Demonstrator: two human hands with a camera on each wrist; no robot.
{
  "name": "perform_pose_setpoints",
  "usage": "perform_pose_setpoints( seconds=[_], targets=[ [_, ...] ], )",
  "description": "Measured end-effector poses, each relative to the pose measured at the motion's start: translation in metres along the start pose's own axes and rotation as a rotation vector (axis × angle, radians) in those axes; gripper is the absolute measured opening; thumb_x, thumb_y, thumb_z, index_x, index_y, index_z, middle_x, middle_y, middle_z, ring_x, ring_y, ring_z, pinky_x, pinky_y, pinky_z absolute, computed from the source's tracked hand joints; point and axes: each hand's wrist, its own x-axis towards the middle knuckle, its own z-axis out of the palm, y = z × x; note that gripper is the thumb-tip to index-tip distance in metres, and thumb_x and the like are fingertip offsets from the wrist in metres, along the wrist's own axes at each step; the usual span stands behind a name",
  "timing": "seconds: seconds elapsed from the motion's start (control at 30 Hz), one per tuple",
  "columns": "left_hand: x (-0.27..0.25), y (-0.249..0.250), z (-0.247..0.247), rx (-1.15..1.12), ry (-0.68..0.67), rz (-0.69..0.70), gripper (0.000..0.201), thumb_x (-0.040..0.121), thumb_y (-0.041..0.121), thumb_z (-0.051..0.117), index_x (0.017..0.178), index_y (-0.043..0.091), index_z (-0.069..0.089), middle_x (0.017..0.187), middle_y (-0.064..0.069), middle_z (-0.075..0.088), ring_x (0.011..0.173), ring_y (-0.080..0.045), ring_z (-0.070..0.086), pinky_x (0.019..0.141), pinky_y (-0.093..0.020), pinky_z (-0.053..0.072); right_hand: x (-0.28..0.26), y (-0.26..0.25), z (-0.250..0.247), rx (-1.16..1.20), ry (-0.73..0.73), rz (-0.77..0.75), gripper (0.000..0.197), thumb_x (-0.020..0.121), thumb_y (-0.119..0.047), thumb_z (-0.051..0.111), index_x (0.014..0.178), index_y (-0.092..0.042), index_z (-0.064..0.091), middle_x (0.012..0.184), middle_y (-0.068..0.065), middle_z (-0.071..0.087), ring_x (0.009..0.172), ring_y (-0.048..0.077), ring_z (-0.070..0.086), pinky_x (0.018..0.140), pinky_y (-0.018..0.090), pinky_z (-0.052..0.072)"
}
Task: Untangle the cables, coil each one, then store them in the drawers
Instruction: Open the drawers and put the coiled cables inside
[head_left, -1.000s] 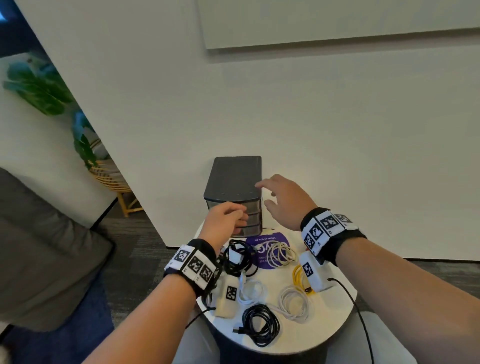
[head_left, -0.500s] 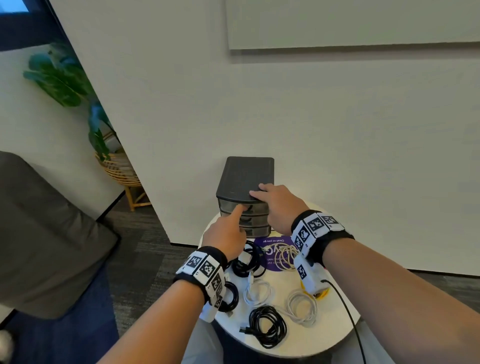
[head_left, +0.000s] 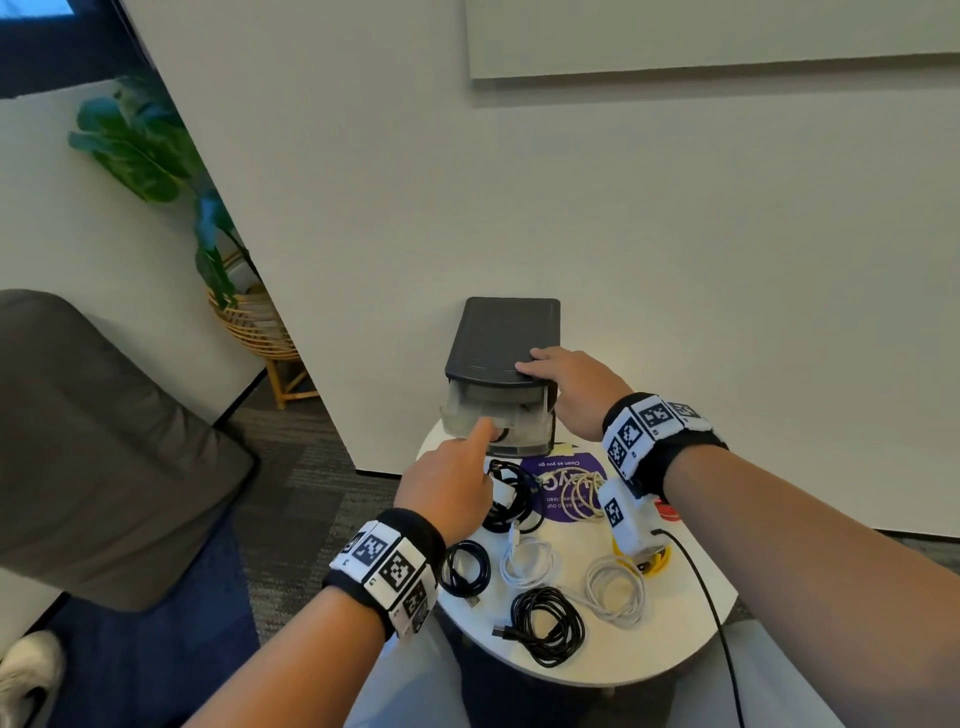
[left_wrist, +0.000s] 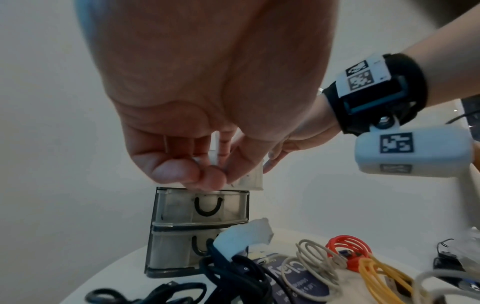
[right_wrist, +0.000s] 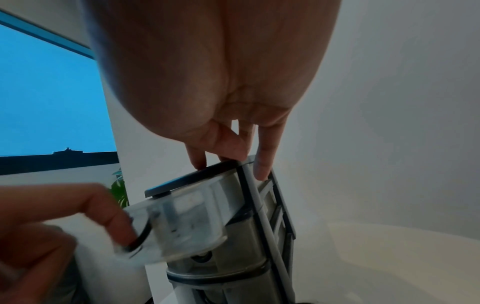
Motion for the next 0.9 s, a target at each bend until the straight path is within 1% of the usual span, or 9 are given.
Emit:
perform_pose_setpoints(
  seconds=[0.07, 0.17, 0.23, 0.33, 0.4, 0.57, 0.67, 0.8, 0.9],
  targets=[
    [-0.010, -0.001, 0.002, 0.006, 0.001, -0.001, 0.041, 0.100, 0.019, 0.047, 0.135, 0.034, 0.033, 0.102, -0.002, 0.067, 0.081, -0.021, 0.065, 0.076, -0.042, 0.059, -0.003, 0.006, 0.000, 0.172, 0.156, 0.030, 0.070, 0.087, 0.018, 0.040, 0.144, -0.020, 0.053, 0.159, 0.003, 0.037, 0.146, 0.022, 0.034, 0.120, 0.033, 0.028],
    [-0.022, -0.003, 0.005, 0.018, 0.009, -0.008, 0.040, 0.099, 0.018, 0.044, 0.133, 0.036, 0.031, 0.094, 0.002, 0.064, 0.076, -0.021, 0.065, 0.074, -0.044, 0.059, -0.008, 0.028, -0.001, 0.303, 0.339, 0.205, 0.059, 0.085, 0.019, 0.041, 0.124, -0.017, 0.065, 0.141, 0.006, 0.054, 0.127, 0.022, 0.055, 0.101, 0.030, 0.045],
    [-0.028, -0.005, 0.007, 0.022, 0.008, -0.011, 0.040, 0.100, 0.020, 0.045, 0.134, 0.036, 0.030, 0.095, 0.003, 0.063, 0.076, -0.019, 0.064, 0.074, -0.042, 0.060, -0.012, 0.045, 0.002, 0.179, 0.214, 0.297, 0.051, 0.088, 0.014, 0.041, 0.121, -0.014, 0.069, 0.138, 0.010, 0.058, 0.124, 0.027, 0.057, 0.101, 0.033, 0.046],
    [-0.034, -0.007, 0.007, 0.039, 0.003, -0.004, 0.040, 0.102, 0.022, 0.044, 0.136, 0.037, 0.029, 0.101, 0.004, 0.063, 0.076, -0.016, 0.063, 0.075, -0.040, 0.060, -0.018, 0.063, 0.016, 0.005, -0.072, 0.357, 0.049, 0.092, 0.008, 0.043, 0.130, -0.013, 0.066, 0.139, 0.009, 0.060, 0.128, 0.027, 0.055, 0.107, 0.033, 0.043],
    [-0.036, -0.008, 0.005, 0.043, -0.009, 0.009, 0.039, 0.102, 0.022, 0.043, 0.136, 0.037, 0.031, 0.103, 0.004, 0.063, 0.077, -0.016, 0.063, 0.075, -0.040, 0.059, -0.020, 0.070, 0.026, -0.058, -0.176, 0.355, 0.050, 0.092, 0.006, 0.047, 0.134, -0.014, 0.063, 0.138, 0.008, 0.061, 0.127, 0.026, 0.057, 0.106, 0.032, 0.045],
    [-0.025, -0.004, -0.012, -0.079, 0.097, 0.045, 0.016, 0.103, 0.026, 0.047, 0.117, 0.031, 0.053, 0.084, 0.010, 0.056, 0.071, -0.010, 0.057, 0.071, -0.035, 0.057, -0.018, 0.073, 0.050, -0.192, -0.300, 0.279, 0.040, 0.088, -0.007, 0.064, 0.128, -0.012, 0.067, 0.125, 0.011, 0.067, 0.113, 0.029, 0.064, 0.093, 0.034, 0.054],
    [-0.007, -0.002, -0.023, -0.140, 0.253, 0.035, 0.008, 0.103, 0.027, 0.049, 0.101, 0.028, 0.056, 0.080, 0.008, 0.056, 0.069, -0.011, 0.054, 0.068, -0.034, 0.056, -0.015, 0.072, 0.060, -0.244, -0.335, 0.276, 0.033, 0.087, -0.004, 0.060, 0.118, -0.009, 0.069, 0.118, 0.012, 0.069, 0.106, 0.030, 0.066, 0.090, 0.036, 0.056],
    [0.021, -0.013, -0.025, -0.092, 0.408, 0.034, 0.013, 0.099, 0.028, 0.053, 0.112, 0.030, 0.055, 0.113, 0.007, 0.049, 0.100, -0.014, 0.047, 0.087, -0.033, 0.048, -0.013, 0.071, 0.066, -0.272, -0.317, 0.272, 0.031, 0.087, -0.004, 0.058, 0.117, -0.007, 0.065, 0.117, 0.014, 0.068, 0.105, 0.032, 0.065, 0.089, 0.038, 0.056],
    [0.038, -0.023, -0.022, -0.058, 0.337, -0.021, 0.039, 0.095, 0.022, 0.056, 0.132, 0.032, 0.046, 0.140, 0.000, 0.038, 0.122, -0.022, 0.041, 0.102, -0.040, 0.043, -0.013, 0.075, 0.069, -0.282, -0.335, 0.285, 0.034, 0.088, -0.007, 0.062, 0.121, -0.007, 0.061, 0.118, 0.014, 0.067, 0.107, 0.032, 0.065, 0.090, 0.038, 0.057]
  ],
)
